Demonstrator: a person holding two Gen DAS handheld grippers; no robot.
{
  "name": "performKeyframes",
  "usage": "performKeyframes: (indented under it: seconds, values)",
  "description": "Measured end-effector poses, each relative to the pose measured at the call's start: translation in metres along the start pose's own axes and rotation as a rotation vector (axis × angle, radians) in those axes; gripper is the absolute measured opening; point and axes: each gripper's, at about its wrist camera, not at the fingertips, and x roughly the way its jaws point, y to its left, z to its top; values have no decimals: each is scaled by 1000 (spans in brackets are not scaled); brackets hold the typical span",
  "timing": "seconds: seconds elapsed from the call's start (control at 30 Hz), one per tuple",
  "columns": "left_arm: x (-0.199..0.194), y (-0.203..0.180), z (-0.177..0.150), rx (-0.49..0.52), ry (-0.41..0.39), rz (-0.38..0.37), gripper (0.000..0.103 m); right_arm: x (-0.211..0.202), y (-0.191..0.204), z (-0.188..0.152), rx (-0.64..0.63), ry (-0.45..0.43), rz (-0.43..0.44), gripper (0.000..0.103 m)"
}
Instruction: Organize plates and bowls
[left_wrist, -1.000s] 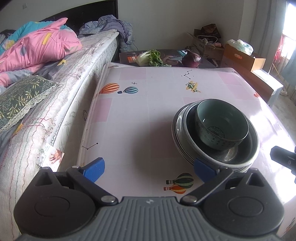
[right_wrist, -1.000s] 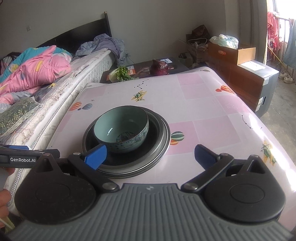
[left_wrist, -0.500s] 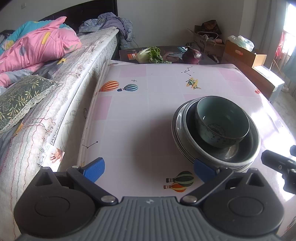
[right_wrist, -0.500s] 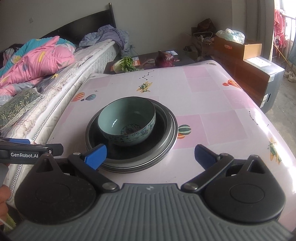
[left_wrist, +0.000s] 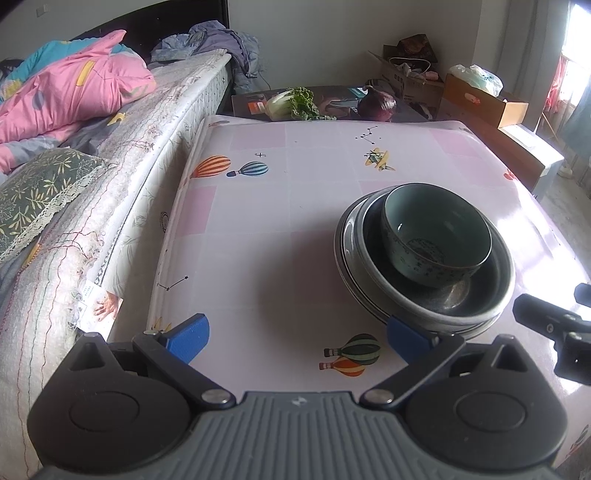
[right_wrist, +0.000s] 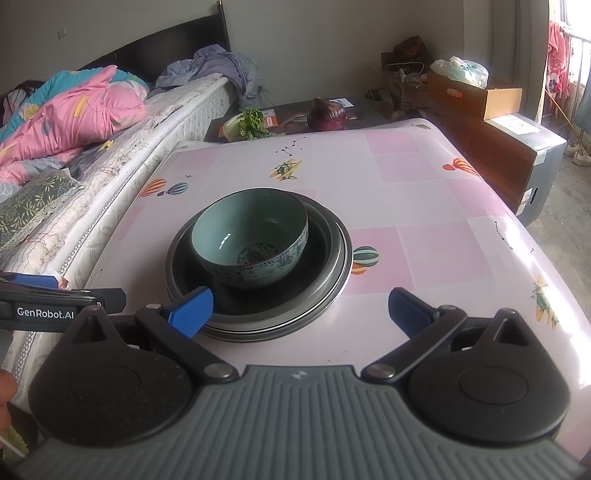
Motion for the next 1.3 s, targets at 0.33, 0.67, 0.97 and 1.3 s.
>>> performKeyframes:
  seconds: [0.33, 0.67, 0.97, 1.3]
  values:
    - [0, -1, 0, 1, 0, 0, 103, 1, -2, -1, -1, 6, -5, 102]
    - [0, -1, 0, 0, 0, 0, 103, 2, -3, -2, -4, 12, -4, 102]
    - [0, -1, 0, 0, 1, 0, 103, 2, -2, -2, -4, 14, -4, 102]
    - [0, -1, -1, -1, 3, 0, 103, 3, -2, -3, -4, 16, -2, 102]
